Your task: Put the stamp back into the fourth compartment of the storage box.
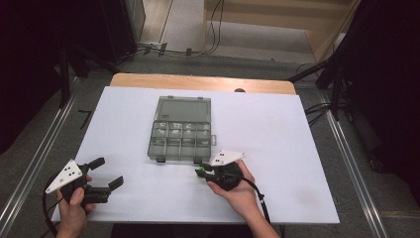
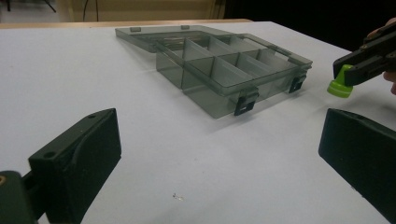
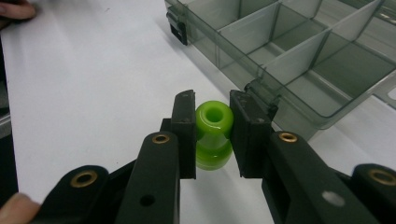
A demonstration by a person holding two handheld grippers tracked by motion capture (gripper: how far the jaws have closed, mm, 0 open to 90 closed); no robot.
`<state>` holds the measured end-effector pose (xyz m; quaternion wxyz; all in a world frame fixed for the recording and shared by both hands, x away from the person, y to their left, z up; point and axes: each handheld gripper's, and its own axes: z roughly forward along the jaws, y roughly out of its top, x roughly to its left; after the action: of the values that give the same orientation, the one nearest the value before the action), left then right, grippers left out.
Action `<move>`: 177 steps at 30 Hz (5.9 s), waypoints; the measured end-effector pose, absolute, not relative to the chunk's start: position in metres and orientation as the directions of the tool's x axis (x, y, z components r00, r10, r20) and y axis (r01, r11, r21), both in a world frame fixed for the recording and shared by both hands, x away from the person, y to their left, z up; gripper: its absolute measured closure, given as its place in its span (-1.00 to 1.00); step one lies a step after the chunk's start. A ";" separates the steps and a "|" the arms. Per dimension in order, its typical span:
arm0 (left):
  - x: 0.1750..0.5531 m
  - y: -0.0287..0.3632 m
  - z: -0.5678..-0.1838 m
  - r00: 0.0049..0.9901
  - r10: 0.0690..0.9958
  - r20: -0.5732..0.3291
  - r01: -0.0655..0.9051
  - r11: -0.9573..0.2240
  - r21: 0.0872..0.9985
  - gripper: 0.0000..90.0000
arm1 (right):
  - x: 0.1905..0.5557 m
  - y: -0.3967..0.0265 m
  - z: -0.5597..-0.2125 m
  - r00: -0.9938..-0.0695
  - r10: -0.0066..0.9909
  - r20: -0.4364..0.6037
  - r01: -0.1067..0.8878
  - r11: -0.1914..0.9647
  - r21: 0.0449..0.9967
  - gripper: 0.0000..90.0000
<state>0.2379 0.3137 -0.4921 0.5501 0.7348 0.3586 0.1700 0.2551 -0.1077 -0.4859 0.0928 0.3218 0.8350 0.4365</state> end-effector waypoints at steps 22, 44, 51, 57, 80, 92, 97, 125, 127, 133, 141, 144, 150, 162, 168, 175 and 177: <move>0.239 0.316 -0.492 0.682 0.710 -0.173 0.349 -0.109 0.931 -1.00 | 0.266 -0.119 -0.463 -0.754 0.642 0.141 0.467 0.373 0.802 0.58; 0.239 0.312 -0.493 0.689 0.711 -0.143 0.343 -0.145 0.928 -1.00 | 0.282 -0.121 -0.454 -0.743 0.656 0.132 0.469 0.370 0.802 0.58; 0.239 0.313 -0.493 0.689 0.709 -0.150 0.344 -0.138 0.929 -1.00 | 0.289 -0.122 -0.450 -0.734 0.666 0.133 0.473 0.361 0.804 0.58; 0.239 0.312 -0.493 0.688 0.710 -0.149 0.344 -0.138 0.929 -1.00 | 0.293 -0.123 -0.449 -0.723 0.677 0.138 0.480 0.348 0.806 0.58; 0.239 0.311 -0.494 0.689 0.709 -0.153 0.345 -0.135 0.929 -1.00 | 0.308 -0.127 -0.445 -0.706 0.693 0.145 0.491 0.331 0.806 0.58; 0.238 0.312 -0.493 0.690 0.708 -0.149 0.345 -0.140 0.928 -1.00 | 0.319 -0.126 -0.444 -0.699 0.701 0.142 0.491 0.327 0.807 0.58; 0.238 0.312 -0.493 0.688 0.710 -0.152 0.347 -0.137 0.928 -1.00 | 0.325 -0.125 -0.441 -0.694 0.706 0.141 0.494 0.324 0.807 0.58; 0.239 0.313 -0.494 0.689 0.706 -0.161 0.346 -0.125 0.930 -1.00 | 0.357 -0.127 -0.445 -0.657 0.735 0.167 0.527 0.290 0.798 0.58; 0.239 0.312 -0.494 0.689 0.706 -0.164 0.346 -0.122 0.930 -1.00 | 0.359 -0.126 -0.447 -0.655 0.735 0.173 0.533 0.289 0.795 0.58; 0.239 0.313 -0.494 0.688 0.707 -0.160 0.348 -0.128 0.929 -1.00 | 0.367 -0.122 -0.455 -0.647 0.743 0.168 0.540 0.292 0.789 0.58; 0.240 0.312 -0.494 0.694 0.702 -0.162 0.344 -0.126 0.930 -1.00 | 0.375 -0.119 -0.464 -0.630 0.756 0.176 0.555 0.280 0.783 0.58; 0.239 0.313 -0.494 0.691 0.704 -0.161 0.348 -0.130 0.928 -1.00 | 0.377 -0.118 -0.467 -0.626 0.760 0.174 0.559 0.283 0.779 0.58; 0.240 0.312 -0.494 0.695 0.701 -0.159 0.345 -0.131 0.929 -1.00 | 0.381 -0.115 -0.474 -0.616 0.768 0.176 0.568 0.278 0.774 0.58; 0.240 0.312 -0.494 0.697 0.699 -0.159 0.348 -0.136 0.928 -1.00 | 0.386 -0.106 -0.486 -0.616 0.771 0.160 0.579 0.306 0.756 0.57; 0.241 0.313 -0.494 0.699 0.694 -0.172 0.352 -0.124 0.928 -1.00 | 0.386 -0.106 -0.488 -0.623 0.772 0.129 0.554 0.319 0.769 0.38; 0.241 0.313 -0.494 0.697 0.696 -0.172 0.356 -0.127 0.926 -1.00 | 0.380 -0.112 -0.477 -0.612 0.779 0.136 0.526 0.272 0.806 -0.15; 0.242 0.314 -0.493 0.695 0.698 -0.172 0.356 -0.127 0.926 -1.00 | 0.377 -0.115 -0.475 -0.606 0.782 0.147 0.525 0.254 0.812 -0.32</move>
<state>0.2416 0.3143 -0.4932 0.5549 0.7346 0.3587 0.1540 0.3773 -0.1146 -0.4748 0.1448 0.4194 0.7786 0.4436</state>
